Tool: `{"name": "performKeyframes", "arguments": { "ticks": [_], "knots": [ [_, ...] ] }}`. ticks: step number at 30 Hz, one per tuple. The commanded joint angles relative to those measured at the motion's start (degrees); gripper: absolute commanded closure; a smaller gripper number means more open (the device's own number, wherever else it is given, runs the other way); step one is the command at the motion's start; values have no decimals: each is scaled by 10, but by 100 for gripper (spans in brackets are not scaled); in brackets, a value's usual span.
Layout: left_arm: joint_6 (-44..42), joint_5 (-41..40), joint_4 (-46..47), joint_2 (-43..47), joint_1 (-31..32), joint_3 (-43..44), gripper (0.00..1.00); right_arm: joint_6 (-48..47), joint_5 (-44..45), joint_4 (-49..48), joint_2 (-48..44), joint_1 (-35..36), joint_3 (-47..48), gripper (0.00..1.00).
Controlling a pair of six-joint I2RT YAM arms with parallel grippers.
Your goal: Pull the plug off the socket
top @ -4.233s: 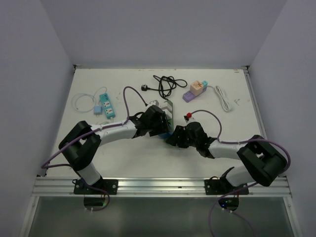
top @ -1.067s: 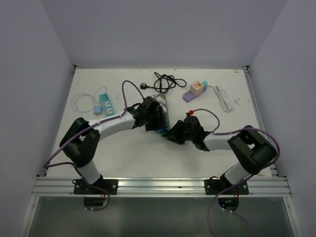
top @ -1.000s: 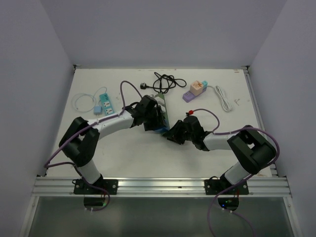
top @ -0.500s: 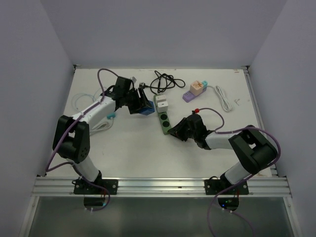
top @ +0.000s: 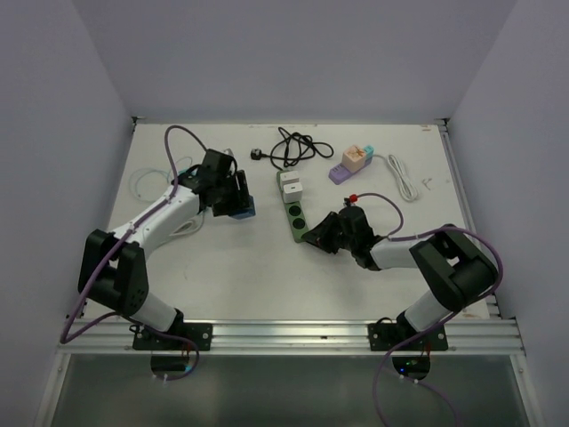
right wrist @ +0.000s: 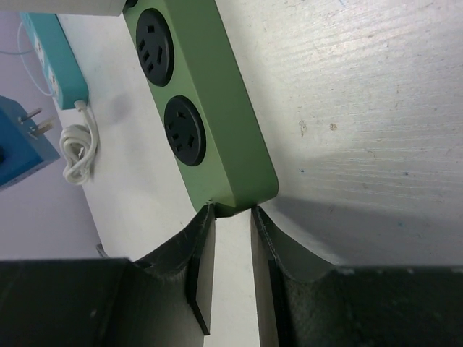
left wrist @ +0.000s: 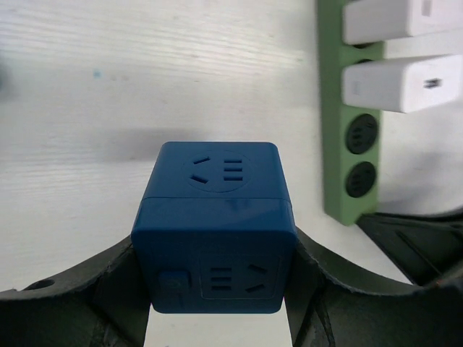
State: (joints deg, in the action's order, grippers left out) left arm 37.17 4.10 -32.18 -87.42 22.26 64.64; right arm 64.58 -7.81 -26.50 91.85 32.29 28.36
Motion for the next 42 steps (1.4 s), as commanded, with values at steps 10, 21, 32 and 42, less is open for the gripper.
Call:
{"name": "performKeyframes", "arguments": {
  "ticks": [10,21,32,42],
  "knots": [
    [-49,-190,5,-43,-34,2,98,-93,47,69,36,-9,-46,44],
    [-64,-219,83,-202,-71,116,92,-103,38,55,26,-9,-51,31],
    [-68,-226,50,-244,-100,170,37,-104,29,43,43,-8,-47,31],
    [-62,-167,34,-146,-100,155,0,-116,18,58,20,-7,-41,30]
  ]
}}
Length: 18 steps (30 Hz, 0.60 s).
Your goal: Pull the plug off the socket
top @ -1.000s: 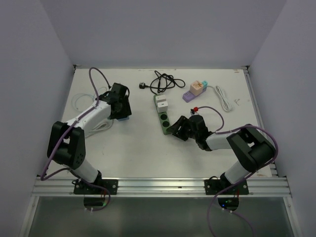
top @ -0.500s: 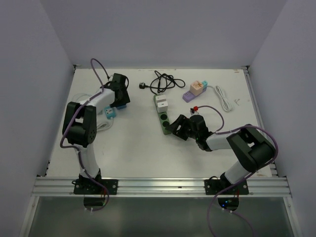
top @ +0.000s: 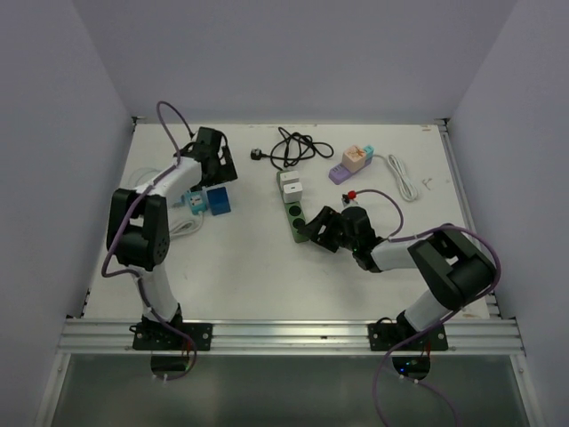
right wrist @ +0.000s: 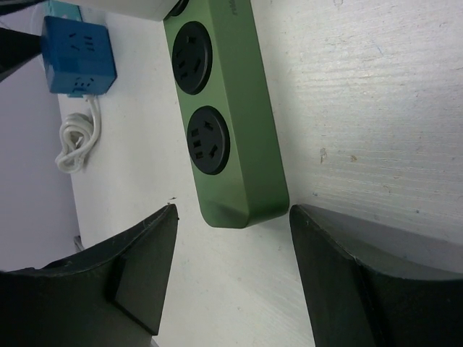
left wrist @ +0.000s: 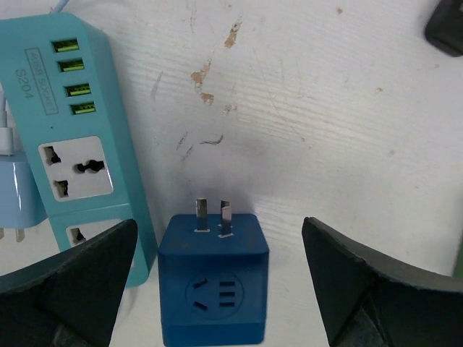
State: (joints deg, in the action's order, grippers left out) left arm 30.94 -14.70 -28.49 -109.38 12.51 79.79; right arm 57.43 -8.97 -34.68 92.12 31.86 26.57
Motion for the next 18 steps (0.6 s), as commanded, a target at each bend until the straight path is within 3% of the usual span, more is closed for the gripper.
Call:
{"name": "performKeyframes", "arguments": {
  "ticks": [1,9,18],
  "knots": [
    [2,36,-7,86,-2,1,0,-51,29,157,10,-4,-21,30],
    [25,102,7,252,-2,-105,0,-120,63,287,-58,4,43,30],
    [33,185,29,416,-2,-269,0,-222,174,434,-43,69,158,29]
  ]
}}
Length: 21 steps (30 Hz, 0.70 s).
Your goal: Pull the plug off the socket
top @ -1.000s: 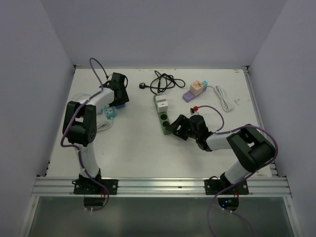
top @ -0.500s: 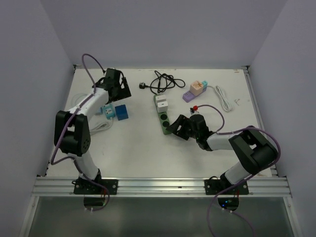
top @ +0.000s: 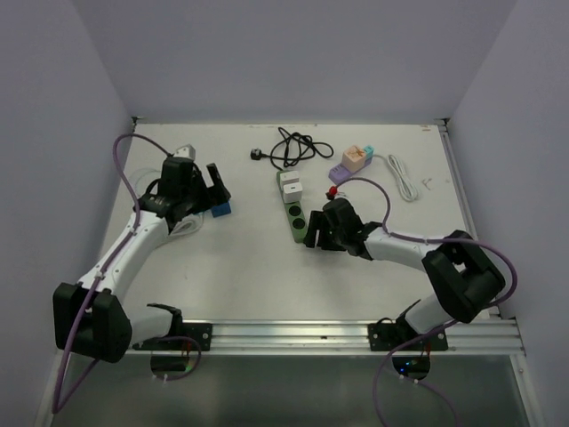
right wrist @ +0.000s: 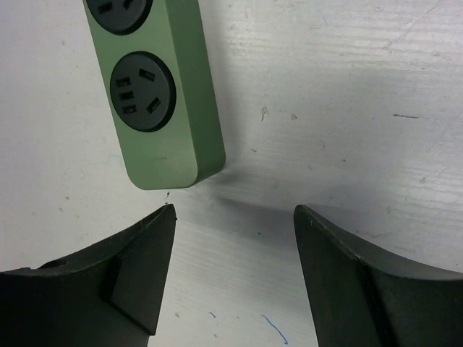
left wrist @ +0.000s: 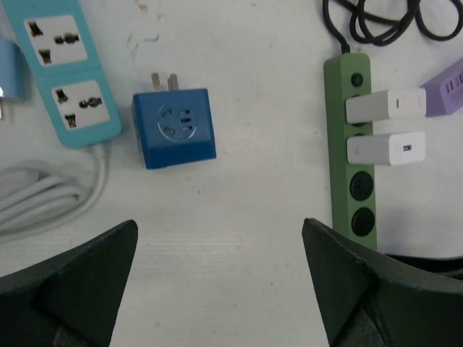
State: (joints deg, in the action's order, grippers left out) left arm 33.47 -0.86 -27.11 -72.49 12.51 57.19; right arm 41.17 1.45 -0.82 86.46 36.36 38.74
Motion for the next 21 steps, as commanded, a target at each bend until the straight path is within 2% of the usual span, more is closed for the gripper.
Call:
{"name": "performKeyframes", "arguments": {
  "ticks": [1,5,9,14,21],
  "knots": [
    [8,51,18,59,-2,-54,1,-65,80,100,19,30,45,29],
    [13,72,30,112,-2,-111,0,-85,116,117,54,64,91,29],
    [20,93,39,146,-2,-153,0,-93,125,123,47,83,112,30],
    [22,106,49,152,-2,-175,0,-114,132,137,23,86,126,27],
    [40,126,83,147,-2,-201,0,-145,133,130,81,88,179,25]
  ]
}}
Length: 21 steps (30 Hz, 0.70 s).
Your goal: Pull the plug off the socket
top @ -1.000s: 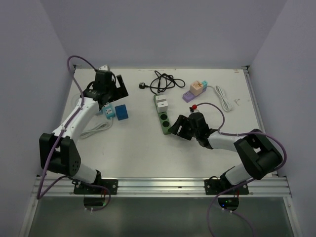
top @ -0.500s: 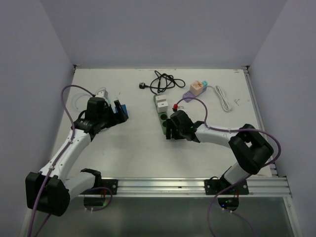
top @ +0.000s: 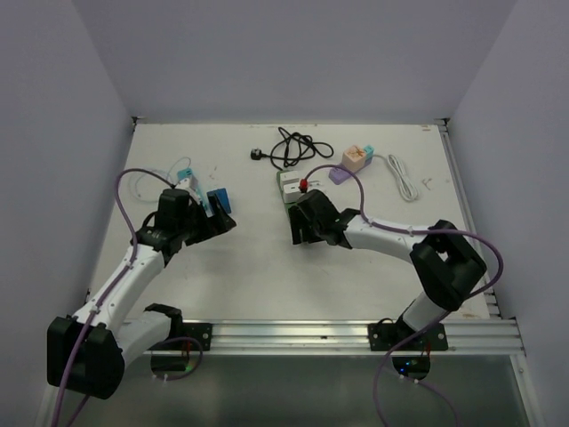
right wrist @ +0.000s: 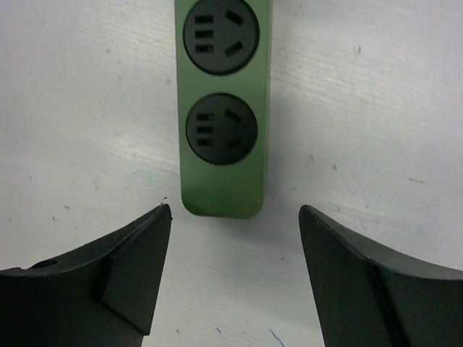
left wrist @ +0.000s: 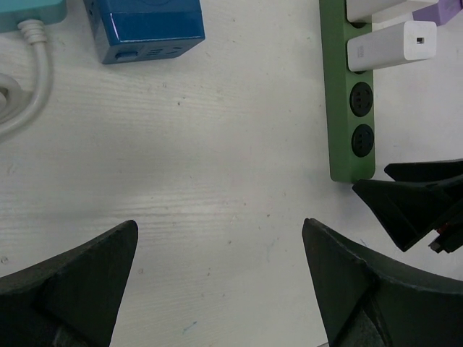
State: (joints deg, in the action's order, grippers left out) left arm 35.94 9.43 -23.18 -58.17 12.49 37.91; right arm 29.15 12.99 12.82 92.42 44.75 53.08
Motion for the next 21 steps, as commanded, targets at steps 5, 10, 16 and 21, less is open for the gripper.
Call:
{"name": "performKeyframes", "arguments": {
  "ticks": [5,10,16,21],
  "knots": [
    [16,28,52,6,-2,-24,0,-31,24,-13,73,2,69,25],
    [18,37,62,3,-2,-34,0,-26,34,-17,103,4,77,37],
    [35,52,83,2,-2,-49,0,-23,-12,-60,80,5,45,84],
    [68,67,107,-12,3,-55,0,-4,-95,-125,22,6,-24,100]
  ]
}}
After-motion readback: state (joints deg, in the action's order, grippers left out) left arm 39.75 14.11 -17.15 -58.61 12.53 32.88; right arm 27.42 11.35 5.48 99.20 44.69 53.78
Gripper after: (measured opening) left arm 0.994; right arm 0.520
